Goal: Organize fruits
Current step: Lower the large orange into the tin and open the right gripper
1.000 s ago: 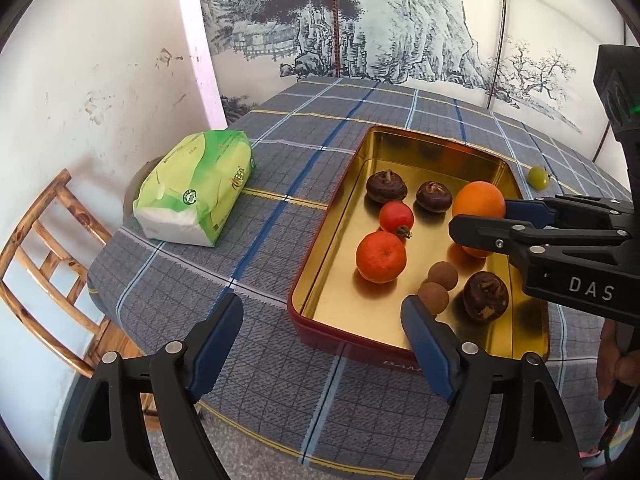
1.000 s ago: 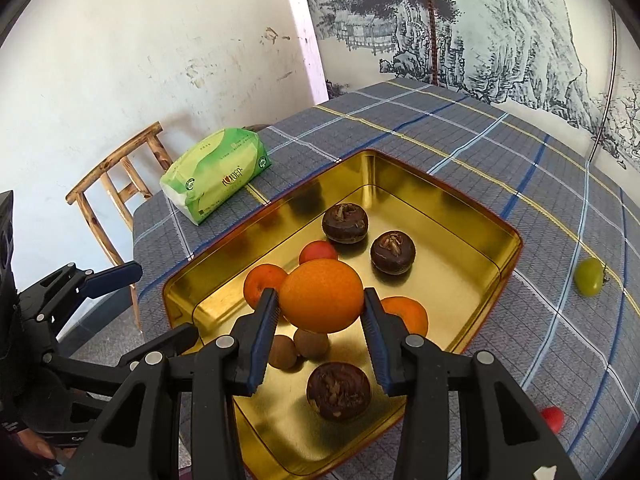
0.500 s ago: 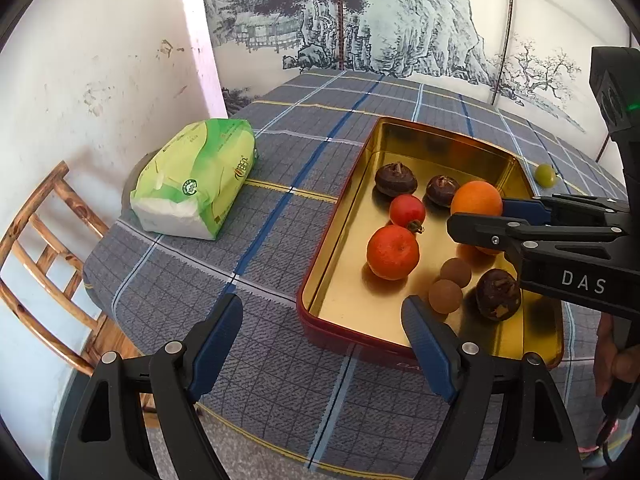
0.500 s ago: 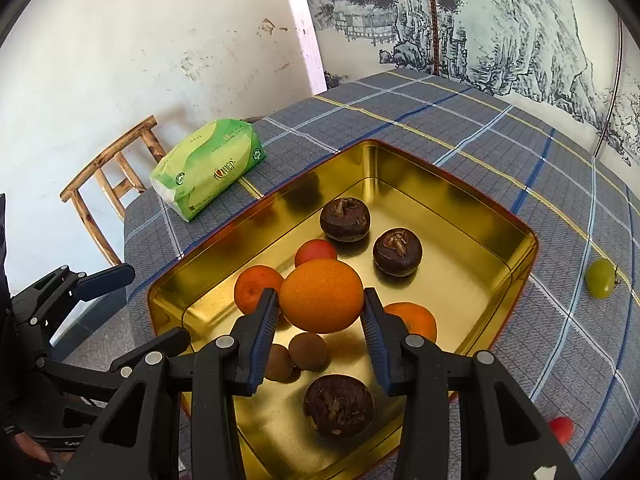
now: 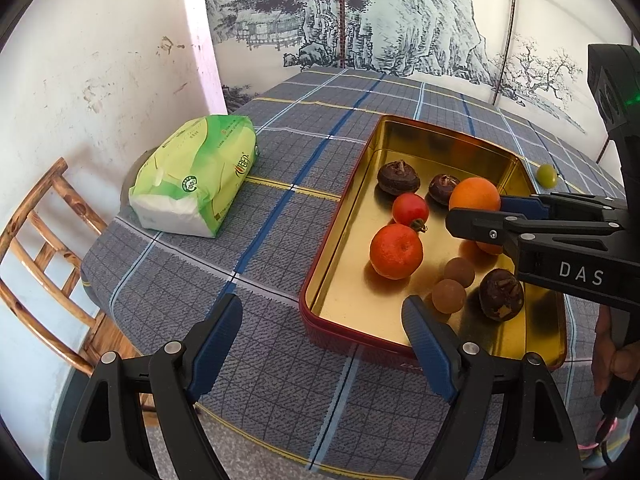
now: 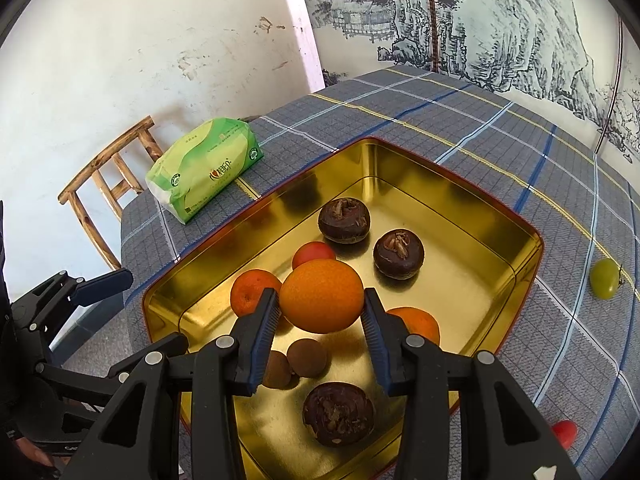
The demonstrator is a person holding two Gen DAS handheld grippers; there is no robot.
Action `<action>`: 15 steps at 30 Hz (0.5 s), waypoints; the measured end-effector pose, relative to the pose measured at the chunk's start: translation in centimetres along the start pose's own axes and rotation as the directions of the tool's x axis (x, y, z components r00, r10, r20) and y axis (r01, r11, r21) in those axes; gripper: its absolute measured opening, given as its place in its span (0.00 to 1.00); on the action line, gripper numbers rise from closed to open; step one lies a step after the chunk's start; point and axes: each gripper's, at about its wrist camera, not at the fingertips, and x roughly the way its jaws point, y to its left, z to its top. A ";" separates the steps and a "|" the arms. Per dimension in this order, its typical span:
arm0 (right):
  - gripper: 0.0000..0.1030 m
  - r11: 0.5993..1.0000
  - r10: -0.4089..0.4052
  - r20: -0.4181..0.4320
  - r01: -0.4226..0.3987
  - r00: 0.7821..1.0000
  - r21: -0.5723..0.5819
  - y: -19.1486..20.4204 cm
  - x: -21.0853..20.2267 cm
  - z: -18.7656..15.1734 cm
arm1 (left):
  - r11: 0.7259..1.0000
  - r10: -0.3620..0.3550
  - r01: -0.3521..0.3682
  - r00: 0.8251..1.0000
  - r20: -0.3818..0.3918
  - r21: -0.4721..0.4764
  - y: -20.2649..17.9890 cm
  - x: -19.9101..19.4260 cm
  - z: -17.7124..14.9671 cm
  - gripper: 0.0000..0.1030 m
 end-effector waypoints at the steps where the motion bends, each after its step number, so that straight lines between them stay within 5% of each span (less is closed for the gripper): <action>1: 0.39 1.000 -0.001 0.002 0.001 1.000 0.001 0.0 0.0 0.0 | 1.000 0.000 0.000 1.000 0.000 -0.001 0.0 0.0 0.0 0.80; 15: 0.40 1.000 0.016 0.079 -0.017 0.997 0.020 -0.1 -1.7 0.9 | 1.000 0.007 -0.007 1.000 -0.002 0.002 0.0 0.1 0.1 0.80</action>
